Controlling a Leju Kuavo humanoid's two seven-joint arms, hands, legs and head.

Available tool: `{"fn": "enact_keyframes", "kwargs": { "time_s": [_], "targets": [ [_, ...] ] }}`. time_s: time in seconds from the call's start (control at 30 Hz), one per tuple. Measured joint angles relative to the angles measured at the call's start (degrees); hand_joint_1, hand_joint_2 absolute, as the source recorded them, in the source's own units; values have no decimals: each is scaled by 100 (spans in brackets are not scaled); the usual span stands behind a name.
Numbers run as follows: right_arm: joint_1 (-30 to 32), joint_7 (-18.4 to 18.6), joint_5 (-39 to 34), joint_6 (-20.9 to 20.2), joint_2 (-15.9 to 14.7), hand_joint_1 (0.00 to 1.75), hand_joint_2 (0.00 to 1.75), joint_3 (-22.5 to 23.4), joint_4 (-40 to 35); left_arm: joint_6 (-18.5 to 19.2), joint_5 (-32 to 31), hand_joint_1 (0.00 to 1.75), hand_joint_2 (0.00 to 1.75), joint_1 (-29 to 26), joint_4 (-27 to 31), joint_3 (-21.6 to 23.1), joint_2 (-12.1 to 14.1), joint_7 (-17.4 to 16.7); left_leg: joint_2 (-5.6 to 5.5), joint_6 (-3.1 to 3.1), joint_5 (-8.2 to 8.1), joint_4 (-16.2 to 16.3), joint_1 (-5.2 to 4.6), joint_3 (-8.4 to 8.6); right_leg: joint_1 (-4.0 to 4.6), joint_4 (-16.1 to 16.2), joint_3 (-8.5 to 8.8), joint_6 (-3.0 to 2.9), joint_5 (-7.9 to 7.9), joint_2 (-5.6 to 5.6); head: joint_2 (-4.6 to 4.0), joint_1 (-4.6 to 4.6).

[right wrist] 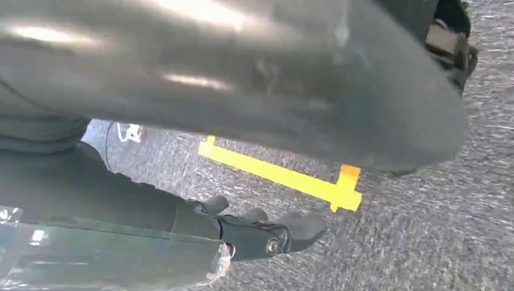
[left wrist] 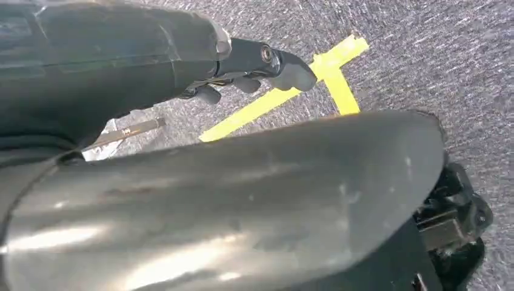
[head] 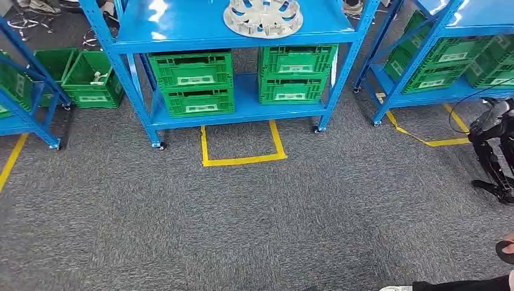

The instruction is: Take the parts from the cabinet and place them on the table.

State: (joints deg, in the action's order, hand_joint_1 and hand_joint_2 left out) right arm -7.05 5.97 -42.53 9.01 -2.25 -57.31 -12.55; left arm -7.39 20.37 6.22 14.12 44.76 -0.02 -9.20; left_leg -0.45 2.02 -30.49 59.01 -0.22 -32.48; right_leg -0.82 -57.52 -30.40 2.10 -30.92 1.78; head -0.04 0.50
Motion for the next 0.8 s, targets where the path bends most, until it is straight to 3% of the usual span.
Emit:
{"fn": "enact_keyframes", "kwargs": {
  "time_s": [0.07,0.13,0.17,0.2,0.23,0.27,0.3,0.33,0.4,0.43,0.47,0.5,0.57,0.6,0.63,0.67,0.73,0.77,0.8],
  "targets": [
    [1,0,0,0,0,0,0,0,0,0,4,0,0,0,0,0,2,0,5,6,-4,-5,2,11,8,-65,-16,5,-29,-31,0,13],
    [-17,0,2,0,2,0,0,0,0,0,15,0,0,-5,-2,0,4,-2,66,46,-39,-7,-2,57,10,-980,-471,16,-489,-129,0,87],
    [18,0,2,0,13,0,0,0,0,0,22,0,0,-19,-2,2,11,-4,128,36,-121,-5,-41,158,17,-1759,-988,-42,-517,-148,0,100],
    [18,0,4,0,13,0,0,0,0,0,22,0,0,-17,-2,2,11,-4,133,14,-180,-6,-60,254,51,-992,-695,-143,40,-148,0,122],
    [18,0,4,0,13,0,0,0,0,0,24,0,0,-15,-2,4,9,-2,139,-2,-219,-8,-63,310,93,-443,-469,-230,347,-150,0,129],
    [13,2,7,0,6,0,0,0,2,0,24,0,0,-20,-2,7,0,-4,150,-12,-243,-40,-34,294,113,-299,-365,-316,246,-172,0,111],
    [12,2,9,0,2,0,0,0,0,0,28,0,0,3,-2,9,4,-4,135,-51,-265,-11,-58,296,151,-159,-317,-337,251,-183,0,59],
    [7,2,15,-6,9,0,0,0,-2,2,31,0,0,3,-2,9,2,-4,145,-92,-253,-27,-32,276,173,-140,-322,-329,216,-183,0,107],
    [25,7,11,-4,11,0,0,0,0,4,33,0,0,-6,0,37,-9,-9,149,-146,-270,-96,-27,331,180,-72,-289,-363,198,-171,0,120],
    [41,13,11,-7,30,0,0,0,-2,2,33,0,0,-5,0,50,0,-9,123,-183,-319,-75,-35,356,97,54,-186,-335,232,-179,0,133],
    [41,13,13,-13,26,0,0,0,2,0,33,0,0,-5,0,52,4,-7,55,-220,-398,88,-36,315,88,116,-108,-353,220,-182,0,107],
    [26,13,11,-9,22,0,0,0,2,0,33,0,0,-1,0,52,4,-2,27,-255,-563,449,-17,116,76,137,-54,-370,206,-183,0,55],
    [8,13,11,-15,33,0,0,0,0,0,33,0,0,-7,0,55,13,-4,22,-321,-894,1369,35,-459,65,142,24,-363,127,-177,0,-16],
    [11,13,11,-15,35,0,0,0,0,0,33,0,0,-20,-2,55,13,-4,23,-346,-907,1640,57,-674,58,141,74,-351,84,-172,0,-39],
    [28,13,11,-15,39,0,0,0,0,0,33,0,0,-32,-2,57,15,-7,27,-372,-766,1655,75,-766,46,140,139,-329,34,-162,0,-57],
    [47,15,11,-15,44,0,0,0,0,0,35,0,0,-46,-2,59,24,-7,33,-397,-443,1385,92,-717,26,139,233,-301,-31,-153,0,-61],
    [47,15,11,-15,55,0,0,0,0,0,35,0,0,-52,-2,63,33,-7,53,-443,323,365,140,-348,-16,123,426,-226,-180,-144,0,-85],
    [44,15,11,-15,50,0,0,2,2,2,35,0,0,-56,-2,68,33,-7,54,-468,209,303,117,-277,-14,138,448,-177,-239,-138,0,-95],
    [7,15,11,-15,44,0,0,0,0,0,35,0,0,-54,0,74,22,-13,55,-435,181,185,111,-217,0,89,447,-122,-286,-121,0,-162]
  ]
}}
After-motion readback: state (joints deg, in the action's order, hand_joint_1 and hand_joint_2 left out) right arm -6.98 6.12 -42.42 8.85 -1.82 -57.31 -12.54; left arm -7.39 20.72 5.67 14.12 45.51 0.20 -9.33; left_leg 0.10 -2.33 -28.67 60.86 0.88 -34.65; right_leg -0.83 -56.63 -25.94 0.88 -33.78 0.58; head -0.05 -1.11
